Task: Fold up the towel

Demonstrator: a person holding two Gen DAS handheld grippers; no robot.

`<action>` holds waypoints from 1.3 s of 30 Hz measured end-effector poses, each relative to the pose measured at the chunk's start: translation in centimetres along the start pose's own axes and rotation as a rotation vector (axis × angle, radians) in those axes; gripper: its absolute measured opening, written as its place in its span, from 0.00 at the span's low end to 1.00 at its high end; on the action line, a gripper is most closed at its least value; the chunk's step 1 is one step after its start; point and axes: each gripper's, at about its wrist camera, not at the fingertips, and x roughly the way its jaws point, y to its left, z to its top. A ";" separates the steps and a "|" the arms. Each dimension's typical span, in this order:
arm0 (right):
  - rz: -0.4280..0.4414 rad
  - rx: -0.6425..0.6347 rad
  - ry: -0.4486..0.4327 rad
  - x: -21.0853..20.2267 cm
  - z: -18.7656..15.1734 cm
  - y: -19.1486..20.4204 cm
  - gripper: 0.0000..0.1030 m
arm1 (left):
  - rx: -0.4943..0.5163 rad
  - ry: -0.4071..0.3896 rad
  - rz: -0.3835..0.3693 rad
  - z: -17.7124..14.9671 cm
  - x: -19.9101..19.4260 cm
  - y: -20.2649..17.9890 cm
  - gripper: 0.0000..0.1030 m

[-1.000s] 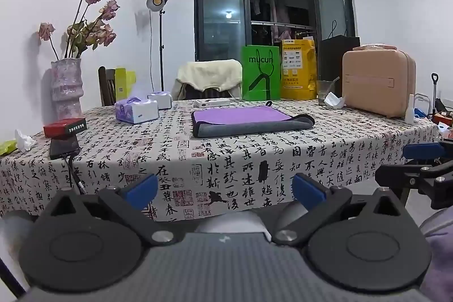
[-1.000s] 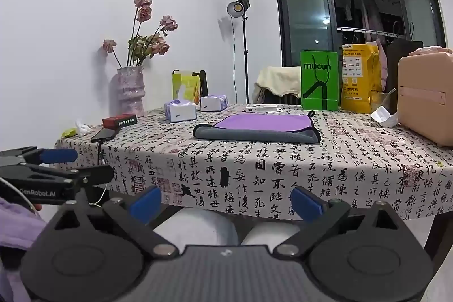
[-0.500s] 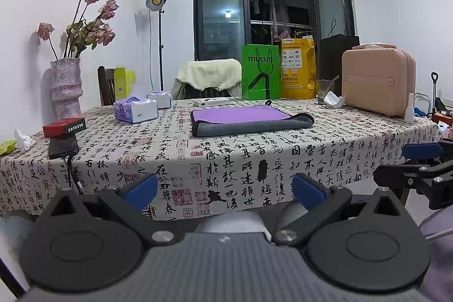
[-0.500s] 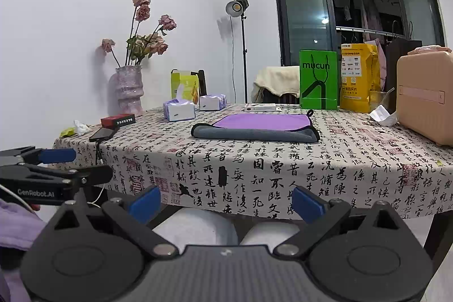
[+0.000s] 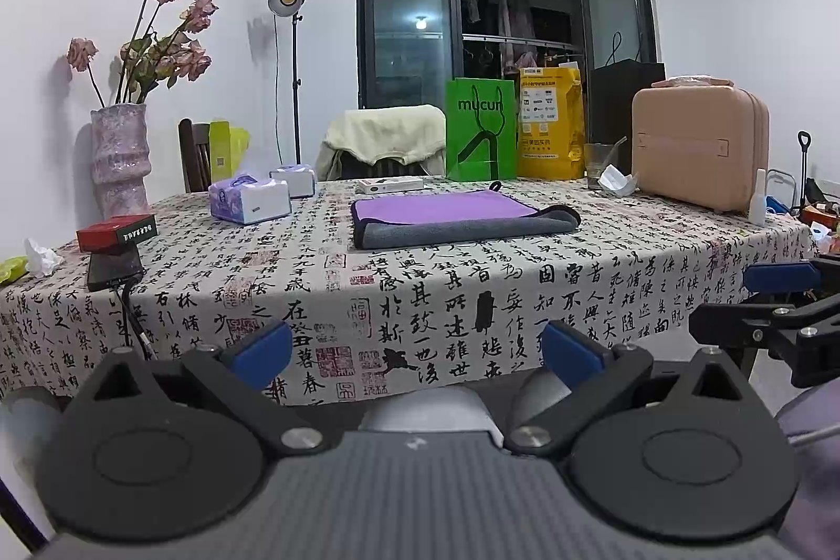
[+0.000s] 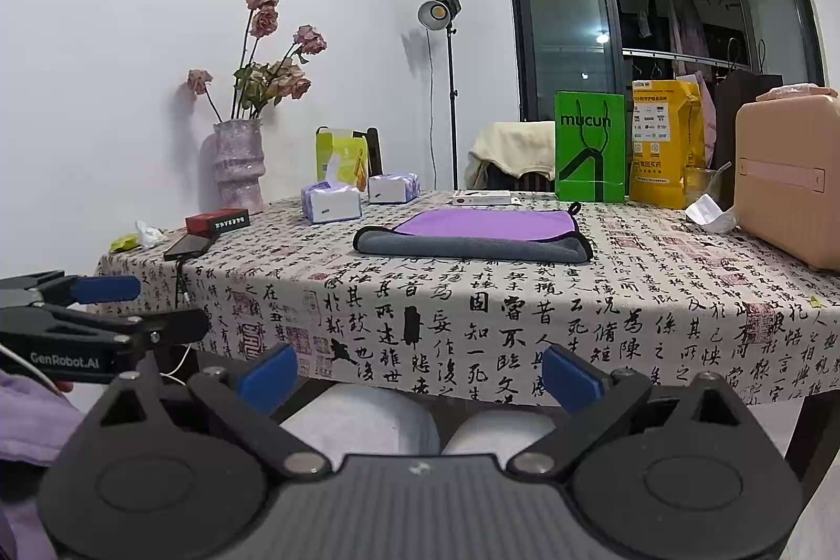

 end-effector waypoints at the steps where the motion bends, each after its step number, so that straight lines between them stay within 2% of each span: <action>1: 0.000 0.001 0.001 0.1 -0.1 0.0 0.97 | 0.000 0.000 0.000 0.0 0.0 0.0 1.00; 39: -0.008 0.014 0.006 0.3 -0.3 0.0 0.98 | 0.002 0.004 -0.003 -0.2 0.1 -0.1 1.00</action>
